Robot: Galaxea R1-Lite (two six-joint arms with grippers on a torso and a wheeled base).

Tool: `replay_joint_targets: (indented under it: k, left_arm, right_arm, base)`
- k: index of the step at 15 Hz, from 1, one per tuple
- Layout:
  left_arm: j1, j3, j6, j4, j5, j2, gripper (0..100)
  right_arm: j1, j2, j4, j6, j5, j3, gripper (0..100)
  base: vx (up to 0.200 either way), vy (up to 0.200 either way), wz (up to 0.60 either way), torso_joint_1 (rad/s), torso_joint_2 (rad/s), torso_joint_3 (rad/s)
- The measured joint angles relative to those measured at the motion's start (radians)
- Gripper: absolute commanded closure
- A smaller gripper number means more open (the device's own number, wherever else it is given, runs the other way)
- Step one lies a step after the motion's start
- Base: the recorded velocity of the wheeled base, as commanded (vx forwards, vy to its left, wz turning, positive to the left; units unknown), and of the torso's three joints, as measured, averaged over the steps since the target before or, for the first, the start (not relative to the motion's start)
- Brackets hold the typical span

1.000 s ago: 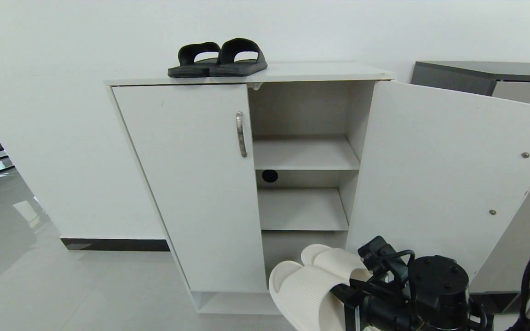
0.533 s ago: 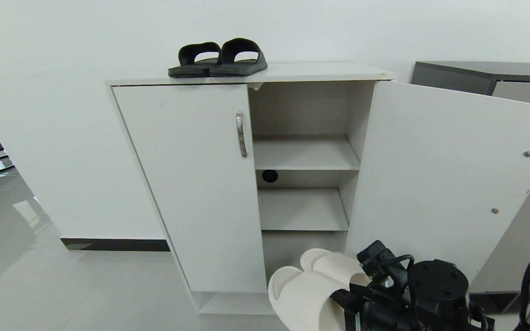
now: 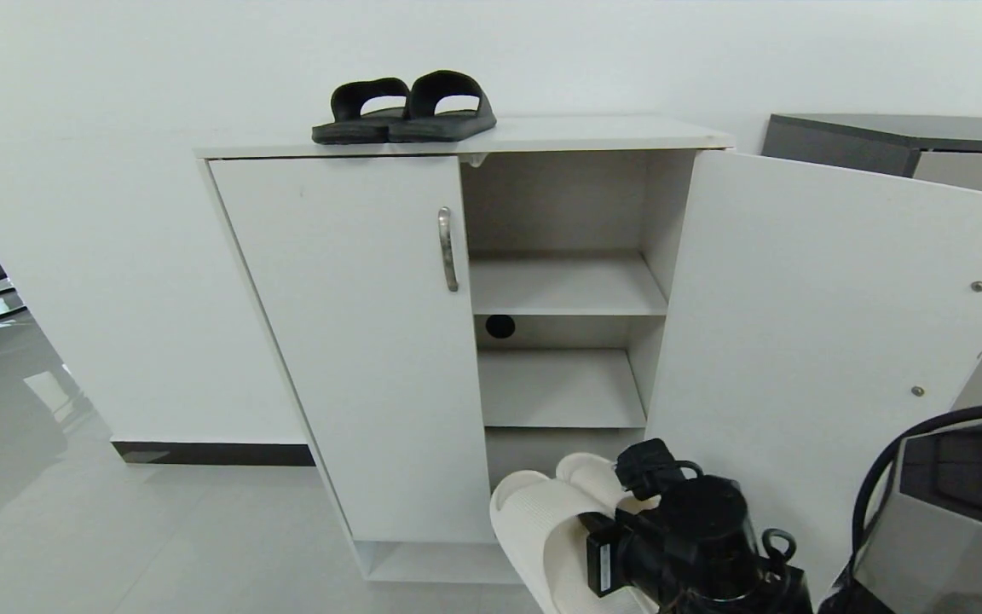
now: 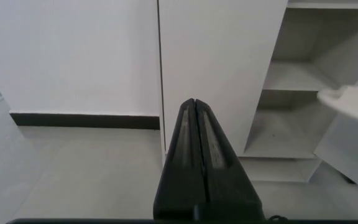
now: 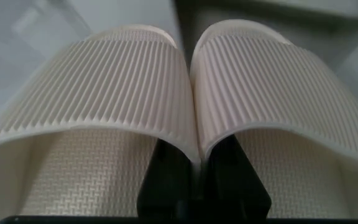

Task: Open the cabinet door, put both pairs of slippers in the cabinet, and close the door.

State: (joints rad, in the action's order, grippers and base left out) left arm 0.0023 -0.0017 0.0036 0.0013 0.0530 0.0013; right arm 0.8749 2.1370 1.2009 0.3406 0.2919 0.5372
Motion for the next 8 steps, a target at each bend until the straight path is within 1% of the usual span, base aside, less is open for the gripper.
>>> replay_joint_targets:
  k: [1, 3, 6, 8]
  left_arm:
    - [0.0, 0.0, 0.0, 0.0, -0.003, 0.0, 100]
    - [0.001, 0.0, 0.001, 0.0, -0.004, -0.001, 100]
    - [0.0, 0.0, 0.004, 0.0, -0.004, -0.001, 100]
    - [0.0, 0.0, 0.004, 0.0, -0.004, -0.001, 100]
  right_arm:
    - [0.003, 0.015, -0.07, 0.02, 0.037, 0.044, 100]
    - [0.004, 0.04, -0.157, 0.07, 0.125, 0.14, 100]
    - [0.001, 0.096, -0.177, 0.077, 0.247, 0.255, 100]
    - [0.001, 0.121, -0.175, 0.039, 0.314, 0.32, 100]
  base:
    - [0.0, 0.0, 0.0, 0.007, 0.0, -0.061]
    - [0.0, 0.0, 0.0, -0.005, 0.0, -0.168]
    - [0.0, 0.0, 0.0, 0.002, 0.0, -0.193]
    - [0.0, 0.0, 0.0, 0.005, -0.01, -0.195]
